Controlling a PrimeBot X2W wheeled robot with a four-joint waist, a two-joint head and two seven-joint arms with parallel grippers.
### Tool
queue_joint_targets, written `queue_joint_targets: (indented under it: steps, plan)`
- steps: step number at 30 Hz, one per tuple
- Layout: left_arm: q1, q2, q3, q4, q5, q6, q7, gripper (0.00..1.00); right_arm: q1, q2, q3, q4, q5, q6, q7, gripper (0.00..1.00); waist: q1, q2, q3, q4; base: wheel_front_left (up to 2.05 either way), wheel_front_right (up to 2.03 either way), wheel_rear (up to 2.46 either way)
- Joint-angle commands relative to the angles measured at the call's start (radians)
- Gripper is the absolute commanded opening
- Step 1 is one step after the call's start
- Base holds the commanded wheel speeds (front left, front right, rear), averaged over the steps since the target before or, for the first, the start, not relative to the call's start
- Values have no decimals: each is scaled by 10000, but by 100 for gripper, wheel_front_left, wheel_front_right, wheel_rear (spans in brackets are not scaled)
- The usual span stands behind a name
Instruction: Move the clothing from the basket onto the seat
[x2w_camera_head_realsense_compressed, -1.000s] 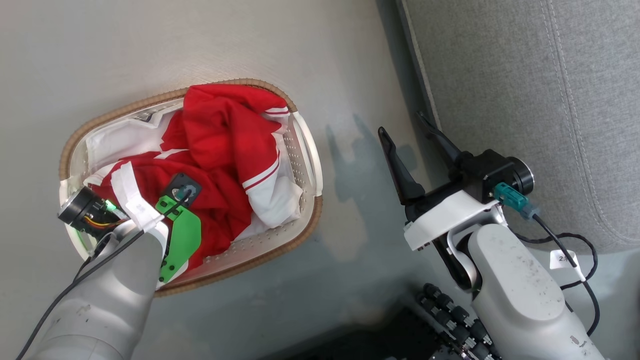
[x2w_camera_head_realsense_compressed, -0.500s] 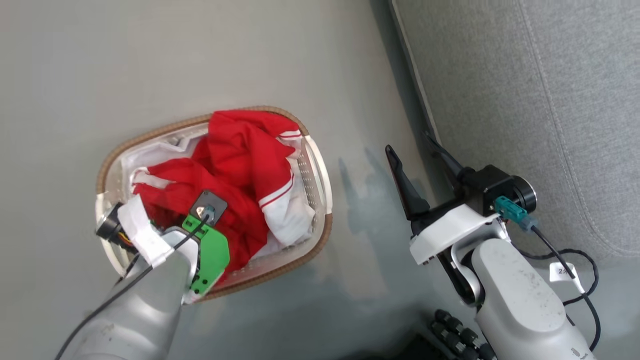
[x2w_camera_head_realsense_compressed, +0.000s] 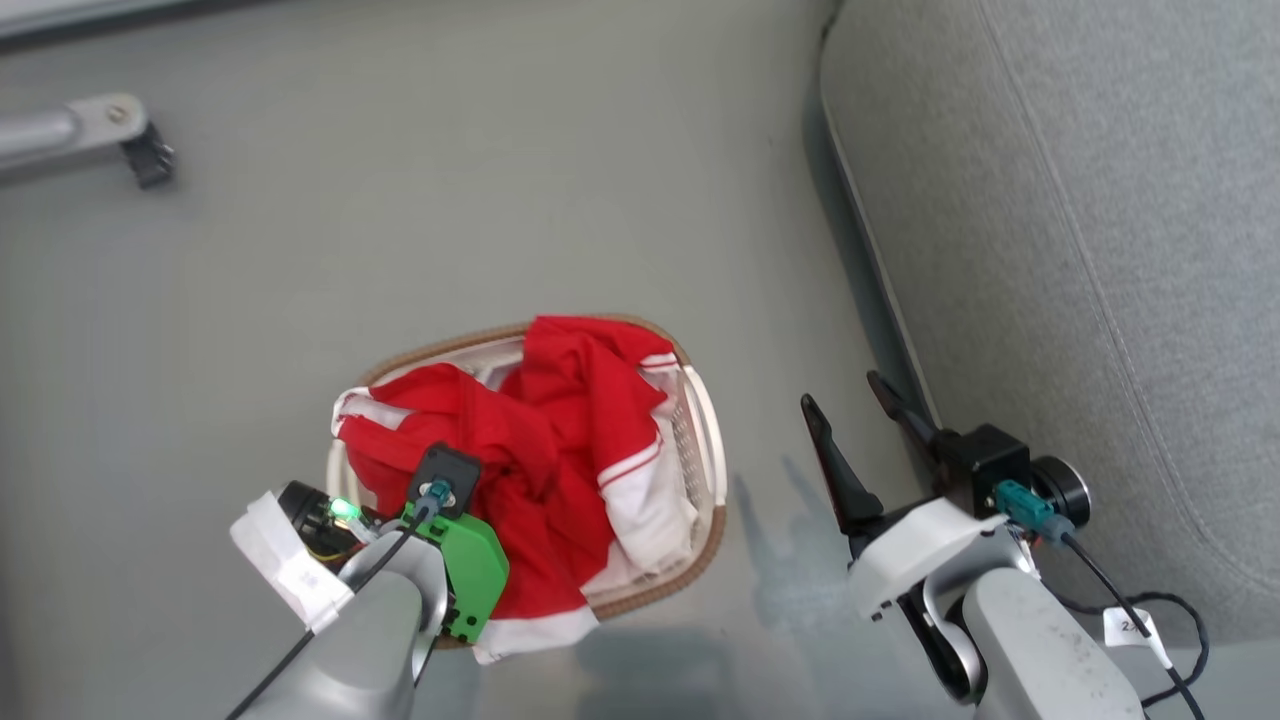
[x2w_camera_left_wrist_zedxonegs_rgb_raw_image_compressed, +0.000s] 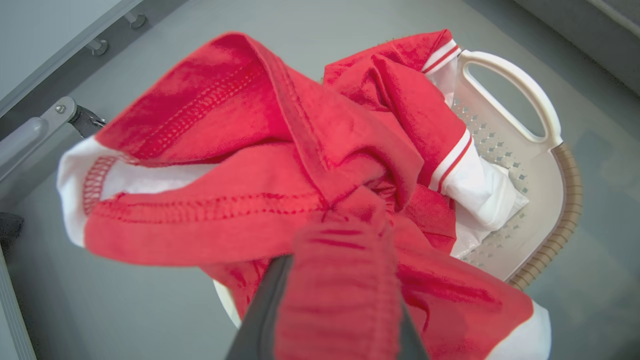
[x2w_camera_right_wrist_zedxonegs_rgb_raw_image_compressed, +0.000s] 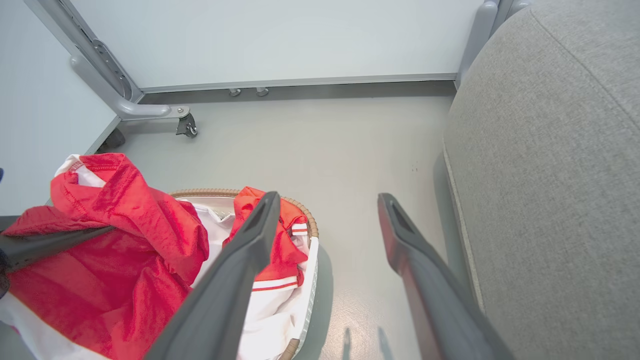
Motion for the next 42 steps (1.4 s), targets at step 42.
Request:
queue_joint_targets:
  steps: [42]
  plan:
    - [996,6,-616,-6859,-2323,107,-92,0,786,-206,2759,-805,-197,-7,-47,100,0,0,-3583,1620,0,0,0]
